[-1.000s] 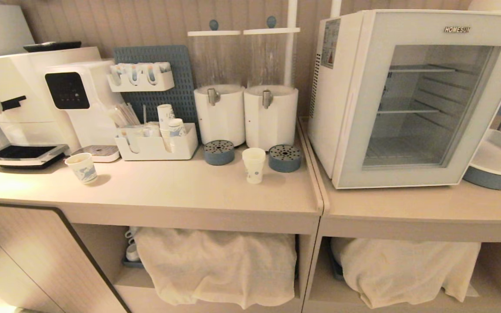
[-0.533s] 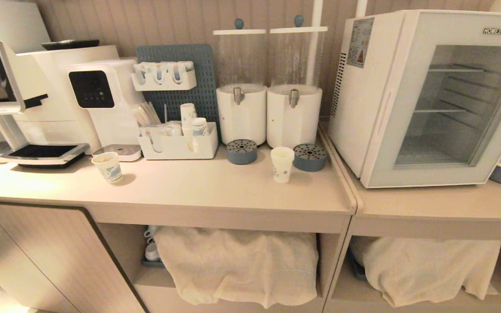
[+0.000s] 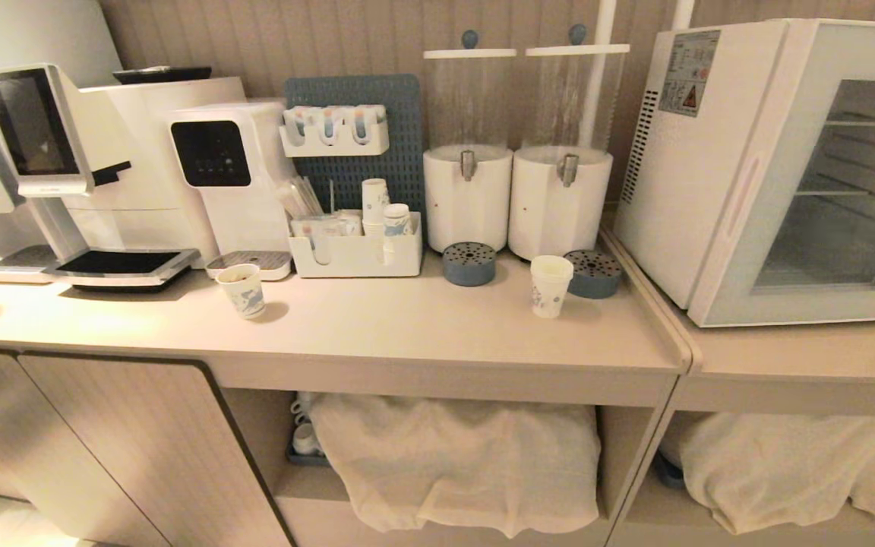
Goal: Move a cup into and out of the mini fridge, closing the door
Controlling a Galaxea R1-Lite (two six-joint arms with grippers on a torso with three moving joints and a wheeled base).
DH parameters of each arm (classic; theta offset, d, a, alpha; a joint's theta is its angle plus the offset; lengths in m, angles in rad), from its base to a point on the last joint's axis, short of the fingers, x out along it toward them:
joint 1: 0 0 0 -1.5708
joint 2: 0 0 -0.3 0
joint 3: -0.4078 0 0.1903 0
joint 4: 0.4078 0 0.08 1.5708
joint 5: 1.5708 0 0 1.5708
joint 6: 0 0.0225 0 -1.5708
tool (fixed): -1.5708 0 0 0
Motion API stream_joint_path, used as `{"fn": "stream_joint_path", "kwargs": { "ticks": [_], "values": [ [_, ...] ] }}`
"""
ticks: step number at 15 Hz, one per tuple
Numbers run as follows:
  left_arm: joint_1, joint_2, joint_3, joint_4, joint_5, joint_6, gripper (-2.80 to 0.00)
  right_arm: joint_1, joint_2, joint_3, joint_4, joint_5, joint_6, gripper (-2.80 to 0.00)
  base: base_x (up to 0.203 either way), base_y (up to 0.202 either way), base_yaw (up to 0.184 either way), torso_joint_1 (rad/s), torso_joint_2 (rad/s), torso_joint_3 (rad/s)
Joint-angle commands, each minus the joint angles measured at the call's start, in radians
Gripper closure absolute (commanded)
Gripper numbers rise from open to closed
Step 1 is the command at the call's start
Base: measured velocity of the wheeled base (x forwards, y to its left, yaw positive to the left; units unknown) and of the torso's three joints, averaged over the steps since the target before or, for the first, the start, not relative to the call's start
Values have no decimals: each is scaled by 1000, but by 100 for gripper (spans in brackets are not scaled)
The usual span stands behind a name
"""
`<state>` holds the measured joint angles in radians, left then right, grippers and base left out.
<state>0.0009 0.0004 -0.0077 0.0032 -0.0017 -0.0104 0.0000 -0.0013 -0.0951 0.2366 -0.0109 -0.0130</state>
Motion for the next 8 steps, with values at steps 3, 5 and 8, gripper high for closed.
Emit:
{"fn": "stream_joint_path", "kwargs": {
  "ticks": [3, 5, 8],
  "values": [
    [-1, -2, 0, 0, 0, 0, 0, 0, 0, 0, 1, 0, -1, 0, 0, 190, 0, 2, 2, 2],
    [-1, -2, 0, 0, 0, 0, 0, 0, 1, 0, 1, 0, -1, 0, 0, 147, -3, 5, 1, 3],
    [-1, -2, 0, 1, 0, 1, 0, 0, 1, 0, 1, 2, -1, 0, 0, 24, 3, 1, 1, 1]
  ]
}}
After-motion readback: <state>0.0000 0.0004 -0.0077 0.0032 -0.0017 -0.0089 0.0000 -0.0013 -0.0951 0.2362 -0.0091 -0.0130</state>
